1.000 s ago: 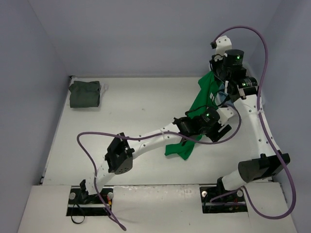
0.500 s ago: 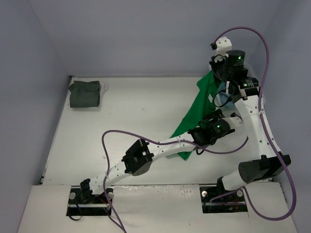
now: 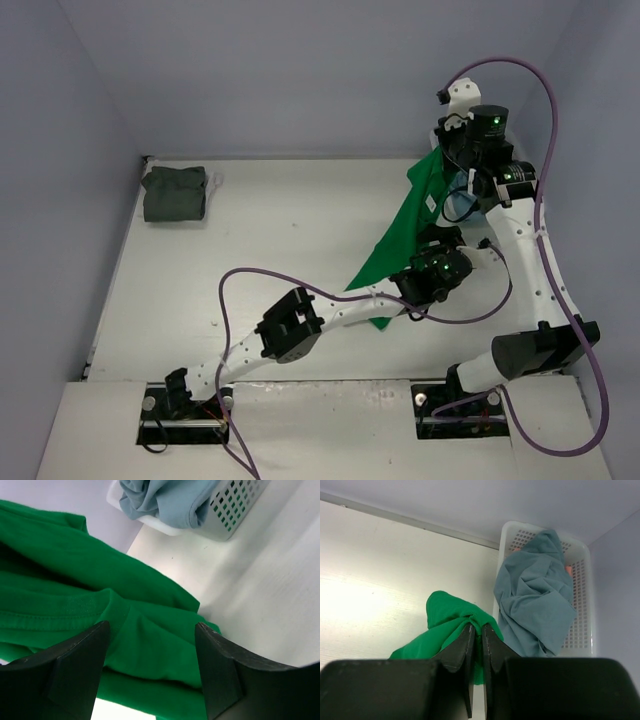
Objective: Fold and stack the t-shirts
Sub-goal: Move the tshirt to the center of the board
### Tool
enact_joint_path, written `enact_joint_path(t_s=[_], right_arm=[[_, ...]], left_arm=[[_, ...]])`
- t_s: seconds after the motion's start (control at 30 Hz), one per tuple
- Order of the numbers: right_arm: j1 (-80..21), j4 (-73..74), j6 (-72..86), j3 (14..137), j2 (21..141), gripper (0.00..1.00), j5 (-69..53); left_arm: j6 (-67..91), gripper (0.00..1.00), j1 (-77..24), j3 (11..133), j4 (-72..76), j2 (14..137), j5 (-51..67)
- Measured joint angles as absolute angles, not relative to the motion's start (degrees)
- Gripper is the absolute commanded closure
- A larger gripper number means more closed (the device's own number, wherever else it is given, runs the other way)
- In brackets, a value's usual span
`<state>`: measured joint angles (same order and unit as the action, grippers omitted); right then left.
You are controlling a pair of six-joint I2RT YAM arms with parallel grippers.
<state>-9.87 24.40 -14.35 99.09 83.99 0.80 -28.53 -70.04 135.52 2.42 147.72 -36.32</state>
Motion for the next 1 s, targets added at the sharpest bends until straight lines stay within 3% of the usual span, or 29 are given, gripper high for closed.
enact_joint_path(t_s=[0.53, 1.0], right_arm=[[-5.21, 24.32, -13.96, 99.09, 84.36, 1.0, -2.02], [-4.47, 24.32, -13.52, 99.09, 84.38, 1.0, -3.95]], left_arm=[[-40.93, 0.38, -74.08, 117.86, 14.35, 138.15, -40.49], [-43.57, 0.38, -75.42, 117.12, 16.91, 137.38, -41.21]])
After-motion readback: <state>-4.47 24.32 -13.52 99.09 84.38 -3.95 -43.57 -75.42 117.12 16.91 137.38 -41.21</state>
